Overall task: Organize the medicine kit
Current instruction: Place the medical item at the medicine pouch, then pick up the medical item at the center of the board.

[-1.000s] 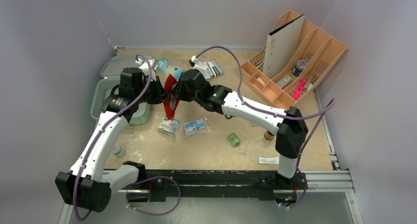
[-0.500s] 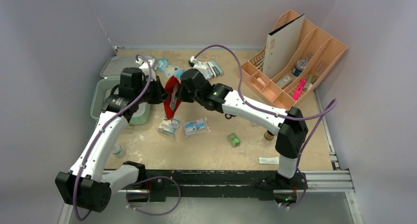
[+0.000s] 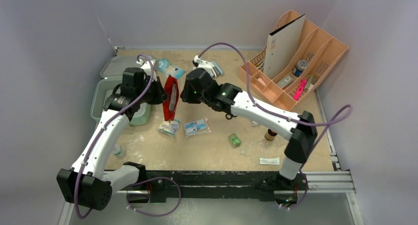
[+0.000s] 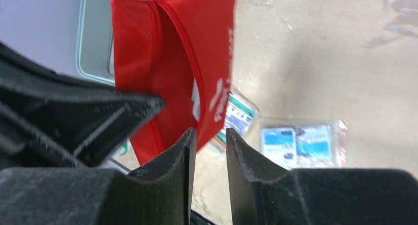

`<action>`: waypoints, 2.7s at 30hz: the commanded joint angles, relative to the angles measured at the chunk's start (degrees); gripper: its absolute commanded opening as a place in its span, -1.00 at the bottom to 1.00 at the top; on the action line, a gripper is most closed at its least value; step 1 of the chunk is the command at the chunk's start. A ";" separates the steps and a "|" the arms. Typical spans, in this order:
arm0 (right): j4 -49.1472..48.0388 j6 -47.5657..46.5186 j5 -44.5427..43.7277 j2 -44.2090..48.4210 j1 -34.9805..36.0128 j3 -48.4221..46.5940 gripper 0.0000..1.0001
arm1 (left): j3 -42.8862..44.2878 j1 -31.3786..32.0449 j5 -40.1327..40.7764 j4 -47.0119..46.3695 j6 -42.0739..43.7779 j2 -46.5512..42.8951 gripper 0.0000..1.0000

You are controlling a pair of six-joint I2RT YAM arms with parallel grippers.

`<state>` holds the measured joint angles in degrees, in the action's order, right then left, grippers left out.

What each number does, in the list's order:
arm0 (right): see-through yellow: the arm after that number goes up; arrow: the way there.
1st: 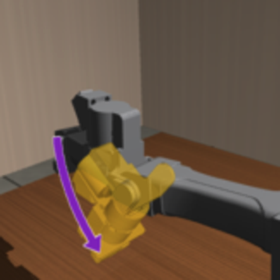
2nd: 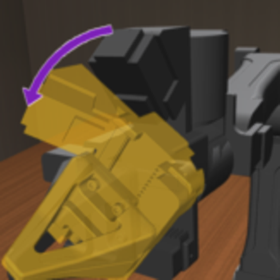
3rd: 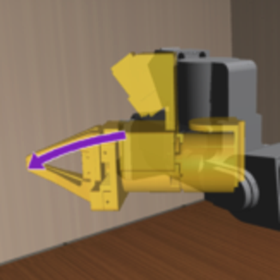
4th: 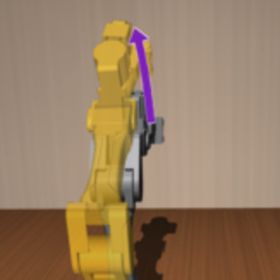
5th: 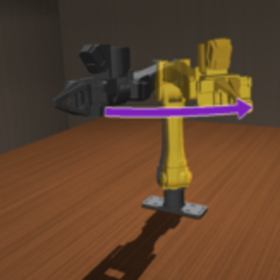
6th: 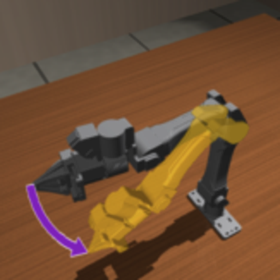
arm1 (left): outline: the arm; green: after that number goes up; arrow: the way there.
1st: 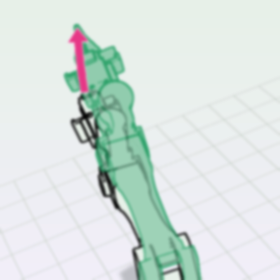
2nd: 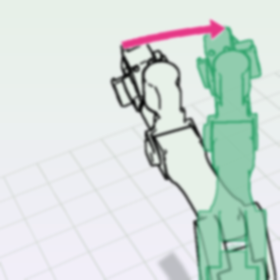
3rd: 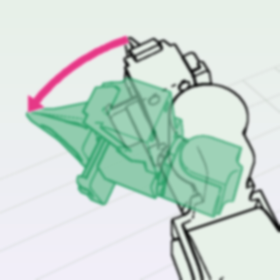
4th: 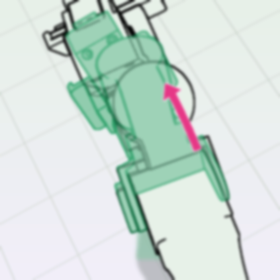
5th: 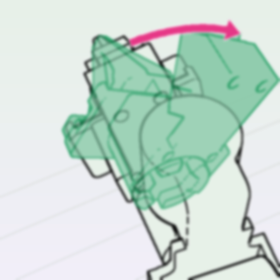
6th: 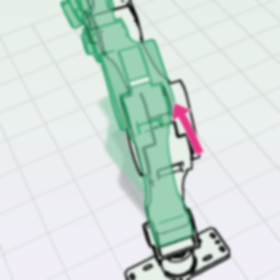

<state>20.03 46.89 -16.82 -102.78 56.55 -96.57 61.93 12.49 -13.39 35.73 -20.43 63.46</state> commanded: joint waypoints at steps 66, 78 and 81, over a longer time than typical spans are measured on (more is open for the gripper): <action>36.14 54.11 -7.98 25.55 -6.64 58.08 -0.16 | 0.91 -0.27 0.46 -1.01 -0.34 -1.46 -1.00; 36.37 52.47 -7.66 22.22 -6.77 55.62 -0.75 | 1.09 -0.27 0.82 -0.96 -0.32 -1.55 -1.00; 35.87 51.37 -7.94 22.49 -6.72 54.45 -0.96 | 1.09 -0.27 0.82 -1.00 -0.32 -1.59 -1.00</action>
<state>54.94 98.17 -24.32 -80.31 50.06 -39.86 61.93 12.49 -12.80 35.77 -20.43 62.37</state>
